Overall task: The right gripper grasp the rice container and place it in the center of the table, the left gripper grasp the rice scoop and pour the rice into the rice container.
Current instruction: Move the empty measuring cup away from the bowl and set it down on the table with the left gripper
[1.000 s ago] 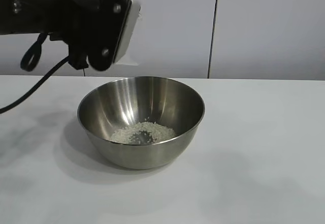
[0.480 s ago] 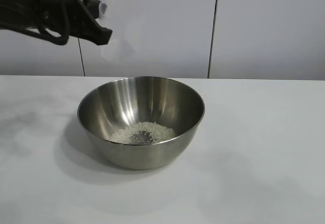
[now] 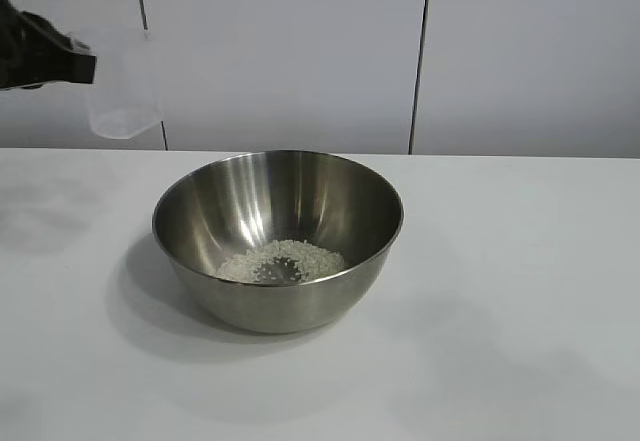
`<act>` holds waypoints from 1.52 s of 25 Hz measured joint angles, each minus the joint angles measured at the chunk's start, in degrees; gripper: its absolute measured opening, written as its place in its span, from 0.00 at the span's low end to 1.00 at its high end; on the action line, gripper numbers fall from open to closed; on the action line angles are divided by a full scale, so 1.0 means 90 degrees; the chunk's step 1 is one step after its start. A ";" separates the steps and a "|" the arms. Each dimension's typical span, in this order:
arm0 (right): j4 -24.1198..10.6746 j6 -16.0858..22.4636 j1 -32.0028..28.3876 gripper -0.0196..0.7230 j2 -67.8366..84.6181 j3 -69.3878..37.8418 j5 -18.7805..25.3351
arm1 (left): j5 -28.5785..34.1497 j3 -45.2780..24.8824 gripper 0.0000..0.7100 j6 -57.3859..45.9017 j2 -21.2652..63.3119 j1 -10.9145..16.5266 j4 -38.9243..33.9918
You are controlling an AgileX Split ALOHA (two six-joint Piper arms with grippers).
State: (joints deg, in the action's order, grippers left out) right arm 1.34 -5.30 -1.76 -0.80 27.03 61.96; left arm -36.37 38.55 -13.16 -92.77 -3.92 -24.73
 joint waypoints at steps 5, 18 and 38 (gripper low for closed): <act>0.0000 0.0000 0.0000 0.58 0.0000 0.0000 0.0000 | -0.1504 -0.1007 0.02 -0.0116 -0.0324 0.0855 0.0006; 0.0000 0.0000 0.0000 0.58 0.0000 0.0000 0.0000 | -0.3155 -0.1299 0.02 0.1589 -0.2745 0.1020 0.0272; 0.0000 0.0007 0.0000 0.58 0.0000 0.0000 0.0000 | -0.3263 -0.1906 0.56 0.1825 -0.2563 0.1020 0.0573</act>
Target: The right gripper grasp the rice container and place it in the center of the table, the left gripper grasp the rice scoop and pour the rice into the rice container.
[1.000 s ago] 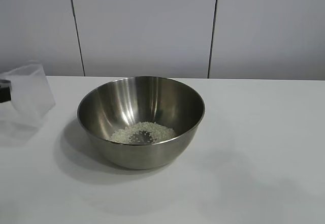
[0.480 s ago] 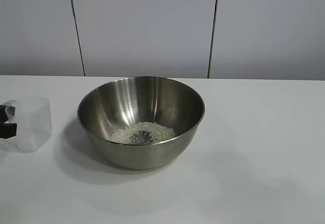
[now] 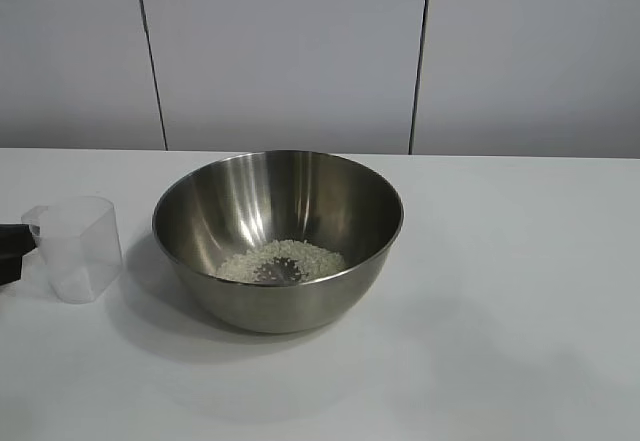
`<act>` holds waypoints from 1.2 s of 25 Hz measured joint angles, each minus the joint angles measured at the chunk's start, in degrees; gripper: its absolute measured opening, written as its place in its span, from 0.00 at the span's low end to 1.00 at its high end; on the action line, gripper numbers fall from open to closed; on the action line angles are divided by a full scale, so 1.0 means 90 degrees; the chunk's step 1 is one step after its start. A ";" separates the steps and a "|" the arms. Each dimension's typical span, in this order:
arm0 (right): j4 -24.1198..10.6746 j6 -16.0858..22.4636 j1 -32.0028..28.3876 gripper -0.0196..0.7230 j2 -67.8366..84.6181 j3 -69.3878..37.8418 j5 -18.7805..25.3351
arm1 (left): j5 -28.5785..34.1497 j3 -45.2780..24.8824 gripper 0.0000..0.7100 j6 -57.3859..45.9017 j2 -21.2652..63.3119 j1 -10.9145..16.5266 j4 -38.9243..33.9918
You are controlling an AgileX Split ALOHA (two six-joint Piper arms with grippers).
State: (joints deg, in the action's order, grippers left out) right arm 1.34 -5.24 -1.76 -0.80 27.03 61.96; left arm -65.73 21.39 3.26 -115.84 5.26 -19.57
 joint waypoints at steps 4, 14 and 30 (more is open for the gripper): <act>0.0000 0.0006 0.0000 0.58 0.0000 0.0000 0.0000 | -0.0008 -0.0148 0.56 0.0000 0.0012 0.0000 0.0521; 0.0000 0.0012 0.0000 0.58 0.0000 0.0000 0.0000 | -0.0022 0.0329 0.57 -0.0905 0.0032 0.0981 0.0640; 0.0000 0.0018 0.0000 0.58 0.0000 0.0000 0.0000 | 0.3638 0.1420 0.57 -0.2970 0.4160 0.1875 -0.1077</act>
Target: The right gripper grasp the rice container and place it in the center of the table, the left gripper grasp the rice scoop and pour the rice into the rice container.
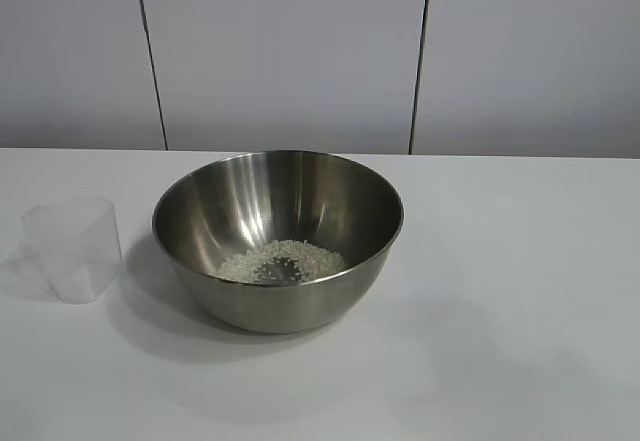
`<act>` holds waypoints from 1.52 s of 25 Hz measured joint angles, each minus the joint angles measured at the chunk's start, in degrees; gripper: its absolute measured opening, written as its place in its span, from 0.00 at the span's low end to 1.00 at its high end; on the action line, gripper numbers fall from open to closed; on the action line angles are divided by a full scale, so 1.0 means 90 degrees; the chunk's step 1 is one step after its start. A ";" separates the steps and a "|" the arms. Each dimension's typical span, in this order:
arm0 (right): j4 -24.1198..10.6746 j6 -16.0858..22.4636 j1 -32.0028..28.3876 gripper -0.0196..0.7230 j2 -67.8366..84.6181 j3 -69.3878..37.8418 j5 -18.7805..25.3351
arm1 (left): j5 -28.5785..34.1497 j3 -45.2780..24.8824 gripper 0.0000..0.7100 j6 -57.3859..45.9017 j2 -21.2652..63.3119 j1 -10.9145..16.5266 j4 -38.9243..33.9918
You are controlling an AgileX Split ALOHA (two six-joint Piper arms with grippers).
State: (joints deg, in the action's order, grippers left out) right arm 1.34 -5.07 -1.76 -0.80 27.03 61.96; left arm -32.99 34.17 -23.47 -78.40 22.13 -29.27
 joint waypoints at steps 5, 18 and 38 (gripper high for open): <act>0.0000 0.0012 0.0000 0.58 0.0000 0.0000 -0.0001 | 0.1499 0.0000 0.57 -0.0093 0.2271 -0.0792 0.0076; 0.0000 0.0019 0.0000 0.58 0.0000 0.0000 -0.0001 | 0.8374 -0.0006 0.57 0.1666 0.6806 -0.3586 0.1772; 0.0000 0.0019 0.0000 0.58 0.0000 0.0000 -0.0001 | 1.1744 -0.0404 0.57 0.2369 0.8318 -0.3659 0.3200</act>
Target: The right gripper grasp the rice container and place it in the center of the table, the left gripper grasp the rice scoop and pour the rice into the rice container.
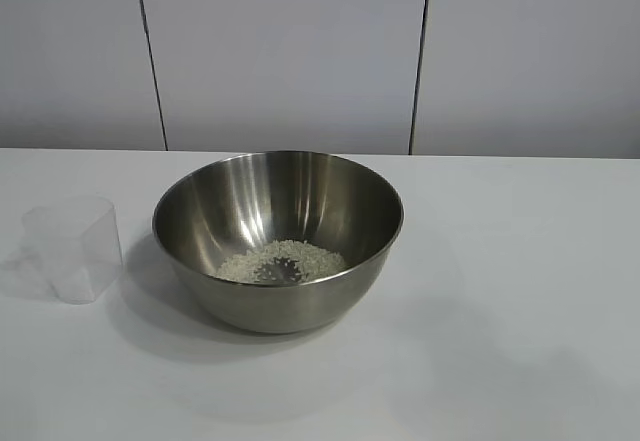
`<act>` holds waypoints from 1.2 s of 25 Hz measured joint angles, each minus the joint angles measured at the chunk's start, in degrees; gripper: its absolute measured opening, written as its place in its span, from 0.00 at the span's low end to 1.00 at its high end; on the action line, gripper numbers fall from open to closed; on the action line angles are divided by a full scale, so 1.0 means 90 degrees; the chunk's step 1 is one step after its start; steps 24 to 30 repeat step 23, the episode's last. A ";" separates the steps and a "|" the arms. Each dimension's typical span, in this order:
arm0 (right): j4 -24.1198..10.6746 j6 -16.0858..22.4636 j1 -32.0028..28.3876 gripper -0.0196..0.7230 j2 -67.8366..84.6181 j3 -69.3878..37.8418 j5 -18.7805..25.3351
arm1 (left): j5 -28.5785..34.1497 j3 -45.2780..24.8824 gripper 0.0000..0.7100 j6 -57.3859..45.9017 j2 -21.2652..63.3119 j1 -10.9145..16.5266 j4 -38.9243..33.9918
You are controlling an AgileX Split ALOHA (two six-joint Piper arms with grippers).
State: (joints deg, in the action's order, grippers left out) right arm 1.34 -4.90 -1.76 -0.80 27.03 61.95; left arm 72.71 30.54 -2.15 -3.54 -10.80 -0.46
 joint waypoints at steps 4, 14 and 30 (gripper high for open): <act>0.0000 0.0000 0.0000 0.58 0.0000 0.0000 0.0000 | -0.0507 -0.0143 0.57 0.0091 0.0011 0.0000 0.0000; 0.0000 0.0005 0.0000 0.58 0.0000 0.0000 0.0000 | -0.0882 -0.0337 0.57 0.0107 0.0011 0.0000 0.0000; 0.0000 0.0011 0.0000 0.58 0.0000 0.0000 -0.0006 | -0.0888 -0.0337 0.57 0.0107 0.0011 0.0000 0.0000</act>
